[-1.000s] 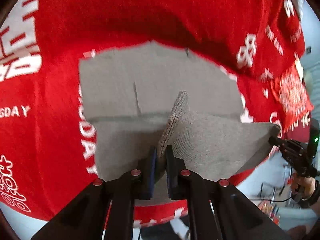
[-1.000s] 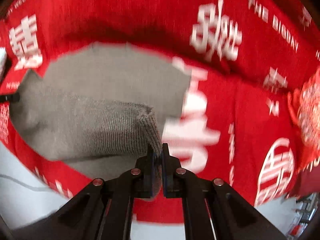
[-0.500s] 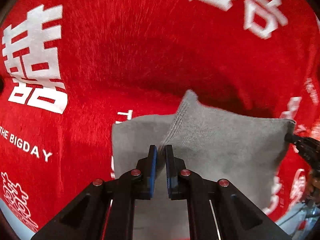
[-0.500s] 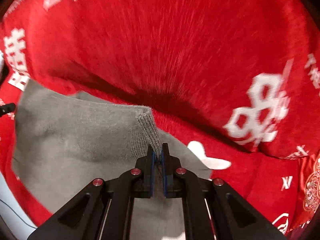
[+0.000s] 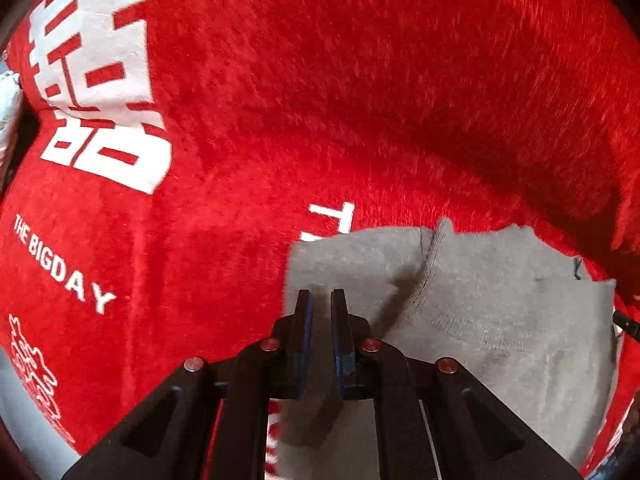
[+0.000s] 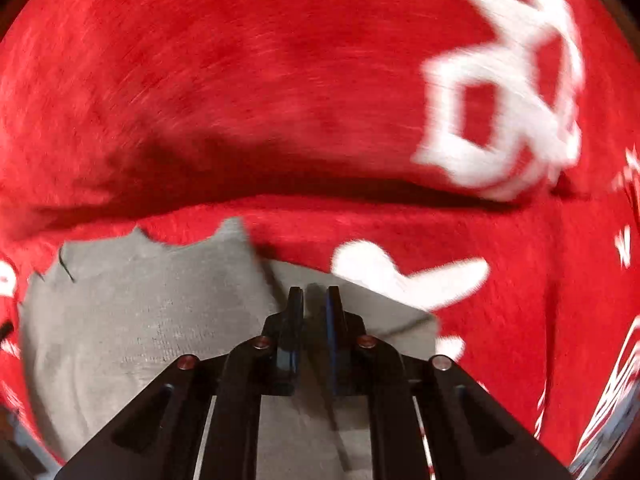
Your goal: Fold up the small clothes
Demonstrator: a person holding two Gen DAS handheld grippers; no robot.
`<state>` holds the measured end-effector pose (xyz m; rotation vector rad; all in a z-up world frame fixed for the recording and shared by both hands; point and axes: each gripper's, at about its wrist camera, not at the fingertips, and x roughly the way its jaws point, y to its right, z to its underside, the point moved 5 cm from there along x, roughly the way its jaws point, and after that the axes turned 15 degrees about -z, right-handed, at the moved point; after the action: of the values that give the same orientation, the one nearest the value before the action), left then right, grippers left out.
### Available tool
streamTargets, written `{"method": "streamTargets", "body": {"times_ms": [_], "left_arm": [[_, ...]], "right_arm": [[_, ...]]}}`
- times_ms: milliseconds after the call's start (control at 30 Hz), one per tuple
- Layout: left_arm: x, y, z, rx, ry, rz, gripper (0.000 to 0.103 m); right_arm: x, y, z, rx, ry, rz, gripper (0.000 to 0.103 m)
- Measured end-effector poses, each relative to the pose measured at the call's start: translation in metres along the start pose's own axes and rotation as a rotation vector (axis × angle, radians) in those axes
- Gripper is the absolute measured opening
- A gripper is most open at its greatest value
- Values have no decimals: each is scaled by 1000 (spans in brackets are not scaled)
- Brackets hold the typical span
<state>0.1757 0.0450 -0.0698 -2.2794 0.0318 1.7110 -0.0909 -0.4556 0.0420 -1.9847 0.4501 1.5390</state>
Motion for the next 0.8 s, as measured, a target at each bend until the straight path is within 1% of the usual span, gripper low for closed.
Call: {"method": "streamTargets", "body": {"times_ms": [67, 200, 300, 367, 400, 467, 500, 533, 567, 600, 633, 667, 700, 733, 800], "left_arm": [[-12, -3, -1, 25, 14, 36, 11], [-37, 12, 14, 134, 40, 120, 11], [-37, 35, 16, 202, 52, 129, 11], [-32, 45, 8, 197, 52, 122, 11], [-26, 47, 2, 164, 40, 137, 11], [-14, 47, -7, 108, -5, 171, 11], [-11, 47, -11, 90, -22, 178, 11], [-9, 48, -13, 94, -18, 176, 11], [-11, 50, -13, 110, -9, 166, 22], [-11, 52, -13, 127, -6, 159, 43], [-11, 54, -13, 143, -5, 144, 97], [-15, 54, -14, 143, 23, 124, 102], [-18, 56, -15, 155, 37, 118, 102], [-18, 59, -16, 172, 36, 113, 102], [-12, 62, -19, 173, 19, 103, 102]], "right_arm": [[-12, 4, 6, 53, 4, -57, 11], [-33, -13, 36, 7, -2, -107, 11], [-33, -27, 64, -22, -35, -126, 11], [-30, -33, 79, -25, -58, -150, 11], [-27, -38, 90, -30, -73, -157, 11], [-20, -41, 101, -35, -99, -158, 10], [-14, -34, 108, -29, -112, -165, 10], [-13, -23, 116, -28, -103, -168, 11], [-14, -23, 117, -35, -96, -170, 11], [-14, -24, 117, -41, -99, -170, 11], [-13, -27, 115, -41, -101, -173, 12], [-15, -27, 115, -35, -100, -182, 14], [-18, -24, 117, -26, -102, -187, 14], [-19, -23, 118, -18, -101, -187, 14], [-24, -18, 122, 5, -98, -194, 14]]}}
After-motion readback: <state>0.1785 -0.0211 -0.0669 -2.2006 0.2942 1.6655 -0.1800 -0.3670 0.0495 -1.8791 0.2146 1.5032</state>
